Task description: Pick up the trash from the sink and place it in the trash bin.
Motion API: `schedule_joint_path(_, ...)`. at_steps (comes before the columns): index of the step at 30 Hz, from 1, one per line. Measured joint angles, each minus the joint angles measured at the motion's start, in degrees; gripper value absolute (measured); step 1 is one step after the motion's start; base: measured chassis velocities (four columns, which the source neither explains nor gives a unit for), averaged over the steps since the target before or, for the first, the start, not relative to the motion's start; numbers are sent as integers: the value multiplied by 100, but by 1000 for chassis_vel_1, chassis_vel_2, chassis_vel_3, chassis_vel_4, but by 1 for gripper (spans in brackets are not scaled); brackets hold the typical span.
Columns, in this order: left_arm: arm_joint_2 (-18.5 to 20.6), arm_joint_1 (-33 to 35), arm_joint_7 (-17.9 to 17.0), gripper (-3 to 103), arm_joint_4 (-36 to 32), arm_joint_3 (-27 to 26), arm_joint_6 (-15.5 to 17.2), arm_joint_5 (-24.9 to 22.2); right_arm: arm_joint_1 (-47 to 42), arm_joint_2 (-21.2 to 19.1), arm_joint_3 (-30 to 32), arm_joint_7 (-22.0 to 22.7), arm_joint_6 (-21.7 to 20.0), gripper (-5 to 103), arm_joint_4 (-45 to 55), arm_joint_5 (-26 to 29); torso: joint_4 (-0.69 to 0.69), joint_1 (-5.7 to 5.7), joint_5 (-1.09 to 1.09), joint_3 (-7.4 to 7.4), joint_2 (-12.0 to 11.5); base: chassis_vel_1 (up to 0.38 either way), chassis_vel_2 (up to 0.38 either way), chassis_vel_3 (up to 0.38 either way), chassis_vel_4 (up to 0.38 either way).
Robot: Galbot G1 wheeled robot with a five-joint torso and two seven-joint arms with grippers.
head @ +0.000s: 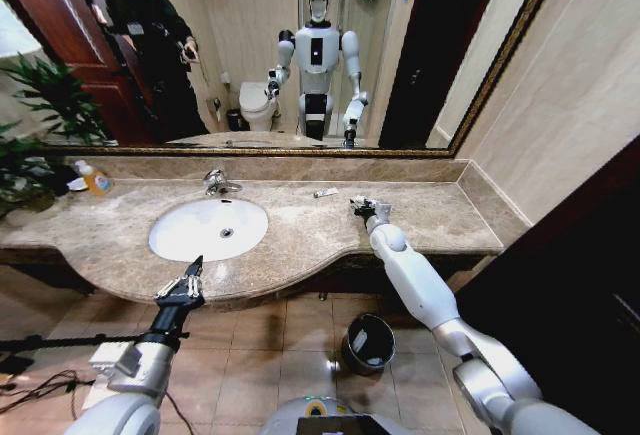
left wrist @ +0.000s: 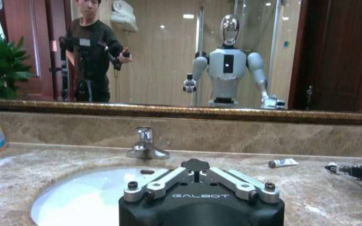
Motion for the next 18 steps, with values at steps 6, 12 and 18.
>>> schedule_joint_path(6, 0, 0, 0, 0, 0, 0, 0, 0, 29, 10, 0, 41, 2, 41, -37, -8, 0, 0, 0, 0, 0, 0, 0, 0, 0)
schedule_joint_path(12, 0, 0, 0, 0, 0, 0, 0, 0, 25, 3, 4, 48, 29, 25, -49, -16, 0, 0, 0, 0, 0, 0, 0, 0, 0)
schedule_joint_path(18, 0, 0, 0, 0, 0, 0, 0, 0, -30, -29, 18, 54, 72, 10, -18, -29, 0, 0, 0, 0, 0, 0, 0, 0, 0)
